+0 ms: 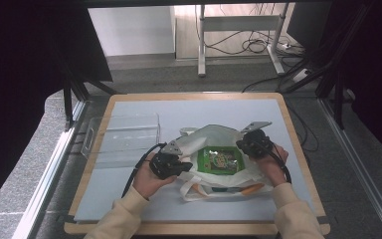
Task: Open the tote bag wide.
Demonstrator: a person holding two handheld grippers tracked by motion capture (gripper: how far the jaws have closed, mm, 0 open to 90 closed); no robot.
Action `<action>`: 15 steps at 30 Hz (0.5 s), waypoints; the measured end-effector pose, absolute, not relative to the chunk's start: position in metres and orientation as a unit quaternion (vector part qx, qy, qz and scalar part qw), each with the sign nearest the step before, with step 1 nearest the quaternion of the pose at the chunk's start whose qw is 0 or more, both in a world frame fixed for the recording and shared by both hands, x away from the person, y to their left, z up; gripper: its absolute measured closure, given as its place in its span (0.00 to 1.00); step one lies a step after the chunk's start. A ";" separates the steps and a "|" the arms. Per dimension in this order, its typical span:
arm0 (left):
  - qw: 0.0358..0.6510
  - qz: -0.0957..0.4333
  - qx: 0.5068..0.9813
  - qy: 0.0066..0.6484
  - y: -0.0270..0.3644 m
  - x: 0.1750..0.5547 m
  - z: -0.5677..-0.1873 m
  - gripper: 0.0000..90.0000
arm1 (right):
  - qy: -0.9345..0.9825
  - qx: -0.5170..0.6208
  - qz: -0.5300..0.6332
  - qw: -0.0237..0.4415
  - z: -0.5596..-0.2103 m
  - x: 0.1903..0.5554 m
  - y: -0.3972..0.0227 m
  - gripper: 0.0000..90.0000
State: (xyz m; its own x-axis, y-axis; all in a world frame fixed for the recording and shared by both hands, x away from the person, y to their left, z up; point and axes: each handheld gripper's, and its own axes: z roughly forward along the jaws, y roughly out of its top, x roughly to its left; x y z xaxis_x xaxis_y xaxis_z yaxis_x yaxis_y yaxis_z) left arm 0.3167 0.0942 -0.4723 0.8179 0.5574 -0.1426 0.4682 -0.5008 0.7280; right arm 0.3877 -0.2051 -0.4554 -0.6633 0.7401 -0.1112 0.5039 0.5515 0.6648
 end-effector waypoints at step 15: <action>0.391 0.046 0.869 0.298 0.094 0.317 -0.478 0.99 | 0.838 0.414 0.287 0.210 -0.468 0.415 -0.219 0.99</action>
State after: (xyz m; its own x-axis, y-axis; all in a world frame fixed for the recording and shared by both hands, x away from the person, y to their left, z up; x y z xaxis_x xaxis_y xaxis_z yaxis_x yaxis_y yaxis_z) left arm 0.3172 0.0935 -0.4785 0.8178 0.5545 -0.1541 0.4832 -0.5160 0.7073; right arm 0.4153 -0.2188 -0.4675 -0.5698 0.8138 -0.1140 0.5733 0.4931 0.6543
